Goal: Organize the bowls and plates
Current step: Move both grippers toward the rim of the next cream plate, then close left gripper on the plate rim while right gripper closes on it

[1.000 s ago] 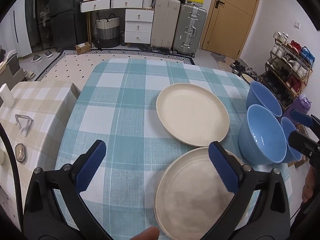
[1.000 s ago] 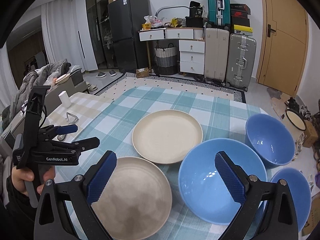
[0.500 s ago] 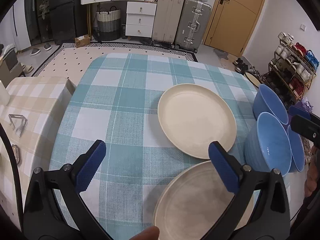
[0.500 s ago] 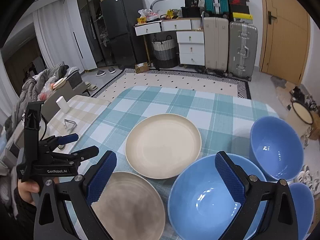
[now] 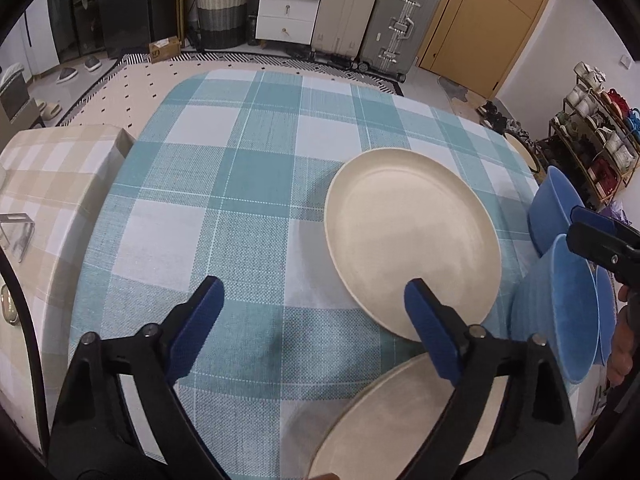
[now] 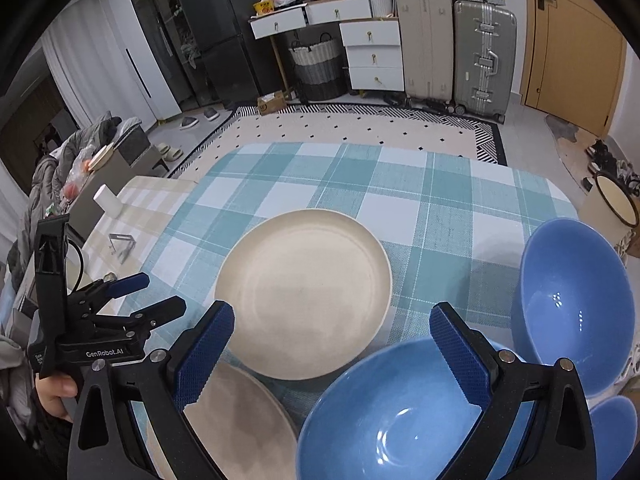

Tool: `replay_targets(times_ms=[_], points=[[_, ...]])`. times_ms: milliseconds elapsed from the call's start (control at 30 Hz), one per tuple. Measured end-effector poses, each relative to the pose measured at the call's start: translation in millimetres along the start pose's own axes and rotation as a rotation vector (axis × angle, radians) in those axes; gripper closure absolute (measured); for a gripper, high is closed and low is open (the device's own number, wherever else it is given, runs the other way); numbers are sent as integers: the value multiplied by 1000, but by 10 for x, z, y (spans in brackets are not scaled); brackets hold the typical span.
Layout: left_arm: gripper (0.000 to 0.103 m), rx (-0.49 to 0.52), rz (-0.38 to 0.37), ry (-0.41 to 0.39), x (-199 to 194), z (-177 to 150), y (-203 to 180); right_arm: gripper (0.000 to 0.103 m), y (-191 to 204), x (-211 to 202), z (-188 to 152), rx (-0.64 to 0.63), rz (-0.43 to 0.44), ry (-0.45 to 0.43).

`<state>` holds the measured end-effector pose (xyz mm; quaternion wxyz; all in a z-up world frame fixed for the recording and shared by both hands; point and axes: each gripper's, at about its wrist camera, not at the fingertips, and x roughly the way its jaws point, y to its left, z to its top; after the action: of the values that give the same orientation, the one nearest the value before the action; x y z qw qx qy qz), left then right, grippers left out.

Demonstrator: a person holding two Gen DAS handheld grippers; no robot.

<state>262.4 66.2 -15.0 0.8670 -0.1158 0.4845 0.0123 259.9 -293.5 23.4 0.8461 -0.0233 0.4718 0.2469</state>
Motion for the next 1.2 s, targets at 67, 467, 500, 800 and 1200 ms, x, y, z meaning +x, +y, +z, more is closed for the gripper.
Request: replay_targets(times_ms=[67, 467, 500, 800, 1200], points=[[16, -3, -16, 14, 87, 23, -7, 2, -22, 90, 40, -6, -8, 16], [24, -4, -26, 52, 433, 133, -97, 26, -258, 625, 206, 17, -47, 141], [25, -5, -27, 54, 460, 140, -97, 26, -274, 657, 214, 17, -46, 151], [34, -18, -30, 91, 657, 145, -75, 28, -287, 898, 237, -6, -67, 214], [62, 11, -36, 117, 753, 102, -126, 57, -323, 1188, 228, 24, -55, 292]])
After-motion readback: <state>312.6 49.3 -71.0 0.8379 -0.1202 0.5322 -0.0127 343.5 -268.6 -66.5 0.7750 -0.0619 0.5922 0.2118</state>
